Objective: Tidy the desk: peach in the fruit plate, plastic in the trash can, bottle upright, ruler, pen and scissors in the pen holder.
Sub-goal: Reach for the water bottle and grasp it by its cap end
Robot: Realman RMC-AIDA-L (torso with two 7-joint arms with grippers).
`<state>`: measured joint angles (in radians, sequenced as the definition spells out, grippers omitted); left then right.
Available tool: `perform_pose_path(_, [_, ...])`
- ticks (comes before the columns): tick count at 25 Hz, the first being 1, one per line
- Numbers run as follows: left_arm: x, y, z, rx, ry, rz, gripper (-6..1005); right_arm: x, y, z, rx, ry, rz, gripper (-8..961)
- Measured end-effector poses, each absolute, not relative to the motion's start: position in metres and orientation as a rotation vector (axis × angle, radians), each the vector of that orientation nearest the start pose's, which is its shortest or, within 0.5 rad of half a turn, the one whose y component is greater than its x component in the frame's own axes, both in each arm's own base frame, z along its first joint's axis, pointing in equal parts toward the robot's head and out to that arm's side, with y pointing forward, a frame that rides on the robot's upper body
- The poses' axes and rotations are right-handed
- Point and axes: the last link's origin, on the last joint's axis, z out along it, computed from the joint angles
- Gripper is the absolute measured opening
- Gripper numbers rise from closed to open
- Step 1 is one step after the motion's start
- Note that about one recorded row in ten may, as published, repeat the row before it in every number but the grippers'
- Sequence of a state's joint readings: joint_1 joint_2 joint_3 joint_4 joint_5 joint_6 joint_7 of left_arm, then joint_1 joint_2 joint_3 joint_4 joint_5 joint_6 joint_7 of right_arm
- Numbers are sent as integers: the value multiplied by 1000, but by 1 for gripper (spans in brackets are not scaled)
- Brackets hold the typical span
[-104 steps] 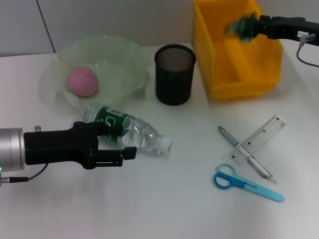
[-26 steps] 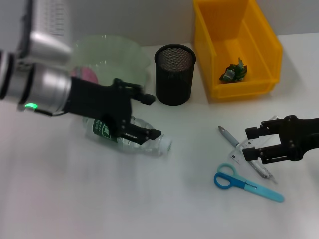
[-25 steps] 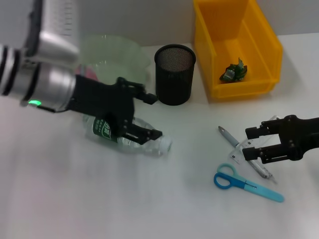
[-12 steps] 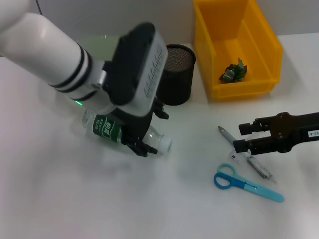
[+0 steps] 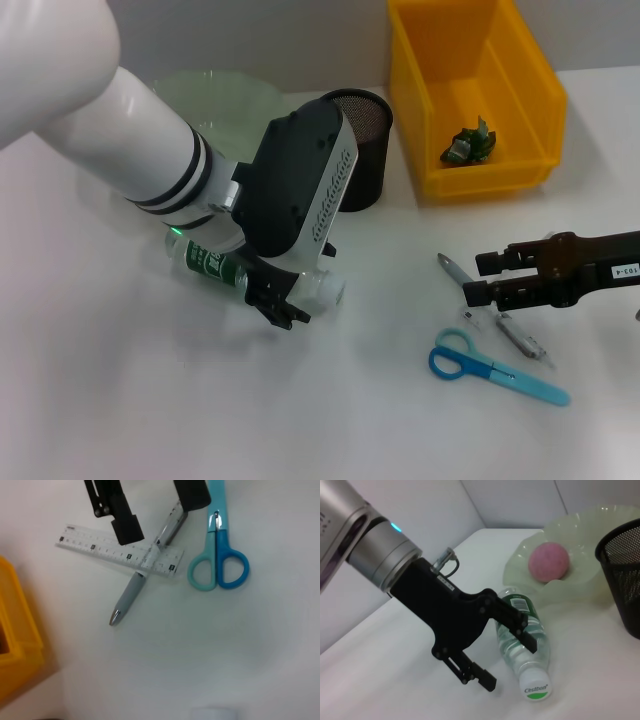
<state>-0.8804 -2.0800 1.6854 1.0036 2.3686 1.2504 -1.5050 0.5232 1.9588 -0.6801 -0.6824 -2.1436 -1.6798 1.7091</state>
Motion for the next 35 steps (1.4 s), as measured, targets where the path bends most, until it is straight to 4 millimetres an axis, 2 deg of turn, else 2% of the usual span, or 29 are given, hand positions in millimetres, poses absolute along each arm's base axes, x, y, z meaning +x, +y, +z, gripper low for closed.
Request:
perform_pose_path(8, [-117, 372, -104, -2862, 942, 626, 807, 290, 322, 43, -2771, 1048, 502, 724])
perform_pose_path(27, [-113, 371, -111, -2839, 978, 629, 806, 289, 321, 43, -2773, 1064, 506, 723])
perform_pose_path(32, [-113, 371, -112, -2832, 990, 631, 638, 289, 321, 43, -2773, 1064, 506, 723])
perform_pose_path(35, [-113, 370, -113, -2827, 1002, 635, 574, 289, 321, 43, -2773, 1064, 506, 723])
